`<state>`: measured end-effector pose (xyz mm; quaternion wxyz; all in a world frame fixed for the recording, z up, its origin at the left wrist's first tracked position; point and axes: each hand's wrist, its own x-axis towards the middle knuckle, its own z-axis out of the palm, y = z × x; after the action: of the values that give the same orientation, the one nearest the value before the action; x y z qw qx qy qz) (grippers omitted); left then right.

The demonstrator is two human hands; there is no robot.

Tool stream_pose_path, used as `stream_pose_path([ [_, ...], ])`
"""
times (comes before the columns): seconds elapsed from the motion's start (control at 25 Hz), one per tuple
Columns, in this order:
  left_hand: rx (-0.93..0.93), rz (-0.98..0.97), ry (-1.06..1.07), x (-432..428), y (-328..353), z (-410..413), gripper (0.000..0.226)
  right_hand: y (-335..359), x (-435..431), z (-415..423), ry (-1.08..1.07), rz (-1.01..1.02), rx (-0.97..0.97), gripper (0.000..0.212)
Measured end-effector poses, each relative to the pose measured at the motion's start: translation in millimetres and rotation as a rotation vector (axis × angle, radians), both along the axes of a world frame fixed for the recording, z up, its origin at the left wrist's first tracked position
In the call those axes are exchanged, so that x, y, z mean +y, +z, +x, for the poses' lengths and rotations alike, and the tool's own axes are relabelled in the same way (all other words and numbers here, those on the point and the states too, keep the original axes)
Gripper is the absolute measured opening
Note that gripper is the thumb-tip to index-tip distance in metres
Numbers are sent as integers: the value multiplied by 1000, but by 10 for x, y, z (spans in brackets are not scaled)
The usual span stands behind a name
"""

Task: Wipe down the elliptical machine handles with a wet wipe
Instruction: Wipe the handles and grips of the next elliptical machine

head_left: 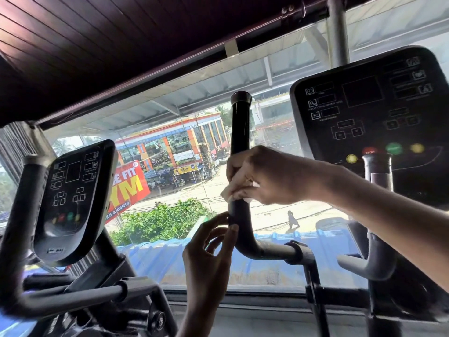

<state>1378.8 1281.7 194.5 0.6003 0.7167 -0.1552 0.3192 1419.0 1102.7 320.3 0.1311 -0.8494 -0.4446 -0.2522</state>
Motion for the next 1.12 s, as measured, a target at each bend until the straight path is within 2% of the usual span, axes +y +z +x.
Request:
stream_pose_path([
  [0.04, 11, -1, 1, 4, -18, -3, 21, -22, 24, -9, 9, -13, -6, 17],
  [0.16, 36, -19, -7, 11, -75, -19, 22, -10, 42, -10, -72, 144, -122, 16],
  [0.28, 45, -34, -38, 37, -101, -29, 23, 21, 165, -102, -63, -102, -26, 15],
  [0.44, 99, -47, -88, 43, -125, -20, 21, 84, 297, -23, -211, -225, -215, 12],
  [0.52, 112, -57, -124, 64, -133, -1, 20, 105, 379, -30, -225, -342, -164, 9],
  [0.6, 102, -74, -174, 114, -169, 46, 12, 101, 418, -83, -220, -373, -95, 10],
  [0.72, 127, -134, -301, 180, -213, 108, 22, -35, 359, -187, -218, -300, -129, 15],
  [0.8, 172, -211, -370, 211, -192, 143, 21, -165, 321, -301, -175, -254, -75, 14],
  [0.88, 224, -280, -437, 232, -170, 166, 27, -337, 285, -393, -133, -101, -76, 12],
  [0.96, 251, -321, -483, 254, -145, 188, 32, -531, 263, -419, -138, 6, -121, 10],
  [1.04, 275, -341, -499, 264, -97, 194, 32, -674, 262, -432, -141, 20, -100, 9],
  [1.12, 292, -343, -497, 257, -62, 186, 31, -724, 262, -458, -157, 155, -124, 10],
])
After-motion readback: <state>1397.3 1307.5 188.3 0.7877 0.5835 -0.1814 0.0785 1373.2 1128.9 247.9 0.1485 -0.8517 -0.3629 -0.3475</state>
